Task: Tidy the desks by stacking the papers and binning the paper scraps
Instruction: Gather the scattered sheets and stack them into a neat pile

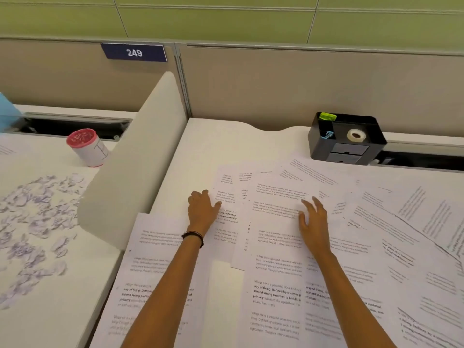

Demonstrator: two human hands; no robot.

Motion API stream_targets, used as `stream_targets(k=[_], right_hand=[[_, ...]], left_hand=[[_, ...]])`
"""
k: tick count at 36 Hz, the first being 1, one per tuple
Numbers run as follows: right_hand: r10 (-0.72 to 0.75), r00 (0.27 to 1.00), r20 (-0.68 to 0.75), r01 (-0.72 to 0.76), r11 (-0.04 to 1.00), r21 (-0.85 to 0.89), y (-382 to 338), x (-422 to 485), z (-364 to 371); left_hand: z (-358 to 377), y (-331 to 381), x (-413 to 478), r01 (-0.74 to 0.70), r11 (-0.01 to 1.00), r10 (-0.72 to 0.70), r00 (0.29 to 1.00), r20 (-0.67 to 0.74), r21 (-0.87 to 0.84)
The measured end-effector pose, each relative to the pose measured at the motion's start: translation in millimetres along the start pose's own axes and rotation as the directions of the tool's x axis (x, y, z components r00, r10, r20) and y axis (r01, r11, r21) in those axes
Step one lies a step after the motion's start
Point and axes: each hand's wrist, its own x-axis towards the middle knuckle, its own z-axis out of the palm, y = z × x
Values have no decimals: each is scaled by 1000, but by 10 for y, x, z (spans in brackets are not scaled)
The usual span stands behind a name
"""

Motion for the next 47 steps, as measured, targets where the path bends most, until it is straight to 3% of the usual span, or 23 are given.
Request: stream_targets(k=[5, 10, 19, 30, 40, 47], right_hand=[[172, 984, -41, -170, 984, 57, 117, 150, -106], [232, 972, 37, -234, 971, 55, 172, 195, -76], [203, 968, 149, -192, 978, -82, 144, 217, 42], [180, 962, 205, -185, 983, 6, 48, 262, 92], [212, 977, 37, -215, 971, 104, 141, 288, -34], [313, 945, -93, -295, 941, 164, 169, 352, -99]], left_hand=[[99, 87, 147, 39, 996, -35, 998, -45, 83], [125, 193, 282, 79, 997, -80, 997, -16, -24], [155, 366, 415, 160, 980, -148, 984, 103, -115], [269, 426, 406, 129, 907, -54, 980, 193, -401], [62, 136, 533, 160, 882, -73, 976, 206, -444], [55, 51, 578, 112, 866, -55, 990, 130, -488]])
